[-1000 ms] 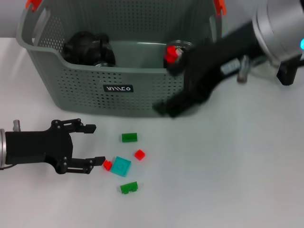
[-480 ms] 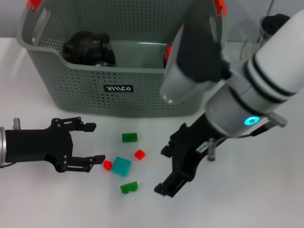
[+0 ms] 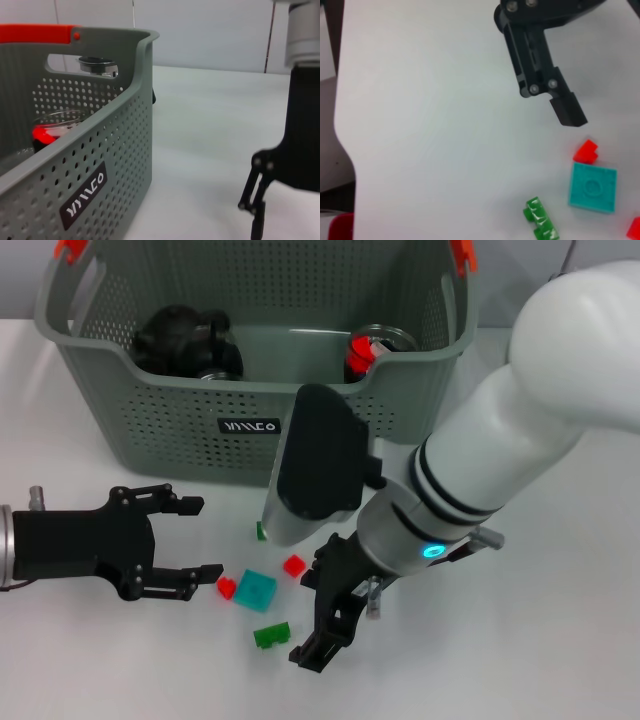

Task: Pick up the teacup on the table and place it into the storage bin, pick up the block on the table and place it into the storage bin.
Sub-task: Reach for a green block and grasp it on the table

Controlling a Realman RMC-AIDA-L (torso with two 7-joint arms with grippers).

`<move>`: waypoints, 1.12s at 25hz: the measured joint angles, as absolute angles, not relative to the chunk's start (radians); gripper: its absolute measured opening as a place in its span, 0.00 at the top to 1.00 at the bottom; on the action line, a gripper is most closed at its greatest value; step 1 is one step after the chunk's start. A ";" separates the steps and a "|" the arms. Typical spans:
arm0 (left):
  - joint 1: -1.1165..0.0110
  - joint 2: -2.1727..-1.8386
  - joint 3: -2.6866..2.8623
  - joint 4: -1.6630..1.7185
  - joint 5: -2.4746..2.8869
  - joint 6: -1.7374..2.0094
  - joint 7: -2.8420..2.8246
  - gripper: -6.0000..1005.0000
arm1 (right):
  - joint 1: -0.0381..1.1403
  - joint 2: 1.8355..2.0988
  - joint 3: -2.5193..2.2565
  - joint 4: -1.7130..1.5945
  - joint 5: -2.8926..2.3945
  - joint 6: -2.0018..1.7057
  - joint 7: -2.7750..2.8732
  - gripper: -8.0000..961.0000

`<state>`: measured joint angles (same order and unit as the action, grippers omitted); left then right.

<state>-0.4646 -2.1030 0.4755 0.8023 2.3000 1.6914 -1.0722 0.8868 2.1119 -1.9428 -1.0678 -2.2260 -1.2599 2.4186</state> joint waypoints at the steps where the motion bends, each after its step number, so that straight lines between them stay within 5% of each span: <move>1: -0.465 -2.103 0.475 0.802 2.300 1.691 -1.072 0.16 | 0.891 2.112 -1.960 -1.058 -2.222 -1.238 2.418 0.11; 24: -0.463 -2.106 0.476 0.799 2.295 1.683 -1.072 0.16 | 0.908 2.123 -2.101 -0.911 -2.088 -0.979 2.391 0.20; 28: -0.463 -2.106 0.475 0.799 2.295 1.683 -1.072 0.16 | 0.908 2.123 -2.107 -0.906 -2.071 -0.977 2.379 0.29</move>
